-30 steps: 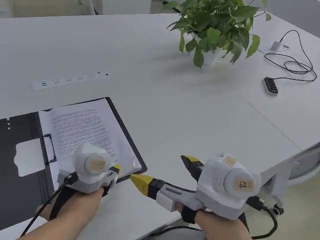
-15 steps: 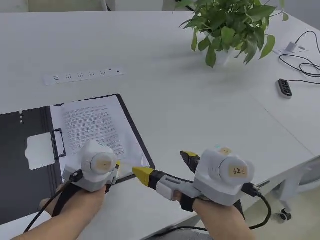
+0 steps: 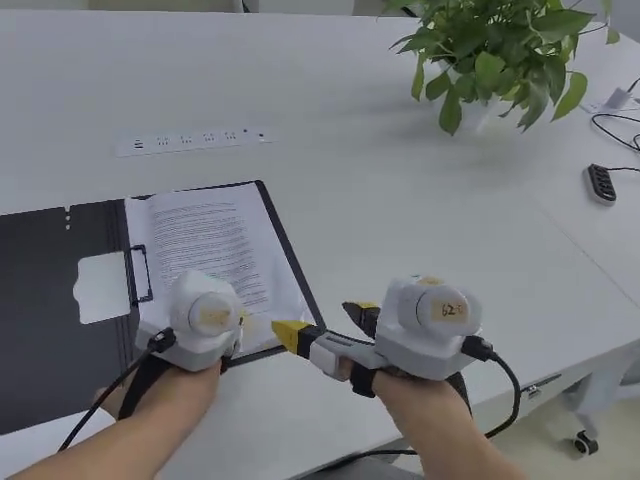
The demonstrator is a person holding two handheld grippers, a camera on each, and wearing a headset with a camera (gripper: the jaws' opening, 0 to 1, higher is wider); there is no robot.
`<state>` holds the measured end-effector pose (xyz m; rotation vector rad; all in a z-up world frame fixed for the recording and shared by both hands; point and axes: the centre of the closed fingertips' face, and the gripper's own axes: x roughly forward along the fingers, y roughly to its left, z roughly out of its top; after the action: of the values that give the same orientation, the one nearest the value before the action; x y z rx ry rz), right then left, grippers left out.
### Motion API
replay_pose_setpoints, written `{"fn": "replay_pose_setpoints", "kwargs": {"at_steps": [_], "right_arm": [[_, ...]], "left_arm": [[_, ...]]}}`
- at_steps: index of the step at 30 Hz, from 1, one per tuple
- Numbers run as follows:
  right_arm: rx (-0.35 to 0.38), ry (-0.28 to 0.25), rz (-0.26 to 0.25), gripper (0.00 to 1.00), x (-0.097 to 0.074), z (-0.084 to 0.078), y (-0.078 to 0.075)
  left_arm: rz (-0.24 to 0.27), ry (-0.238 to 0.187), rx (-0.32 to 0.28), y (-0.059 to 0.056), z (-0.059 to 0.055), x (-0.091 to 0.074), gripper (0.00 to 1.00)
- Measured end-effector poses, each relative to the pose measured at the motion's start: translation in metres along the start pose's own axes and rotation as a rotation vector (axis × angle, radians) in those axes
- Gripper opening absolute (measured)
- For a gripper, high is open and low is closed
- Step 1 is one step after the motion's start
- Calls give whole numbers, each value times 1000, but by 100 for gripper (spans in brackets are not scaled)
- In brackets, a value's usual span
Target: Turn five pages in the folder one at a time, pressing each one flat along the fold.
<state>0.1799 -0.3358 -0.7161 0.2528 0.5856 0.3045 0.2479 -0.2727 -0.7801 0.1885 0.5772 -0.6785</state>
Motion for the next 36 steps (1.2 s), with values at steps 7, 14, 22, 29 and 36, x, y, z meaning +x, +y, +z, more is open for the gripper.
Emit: {"fn": "replay_pose_setpoints", "kwargs": {"at_steps": [7, 14, 22, 29, 36], "right_arm": [[40, 53, -1, 49, 20, -12, 0], [71, 83, -11, 39, 35, -19, -1], [78, 114, -47, 36, 43, -27, -8], [93, 140, -98, 28, 44, -33, -19], [110, 145, -121, 23, 45, -35, -23]], "left_arm": [[-8, -6, -62, 0, -1, 0, 0], [-13, -10, -59, 0, 0, 0, 0], [-13, -12, -63, 0, -1, 1, 0], [-12, -18, -68, 0, -1, 1, 0], [-10, -22, -71, 0, -1, 1, 0]]}}
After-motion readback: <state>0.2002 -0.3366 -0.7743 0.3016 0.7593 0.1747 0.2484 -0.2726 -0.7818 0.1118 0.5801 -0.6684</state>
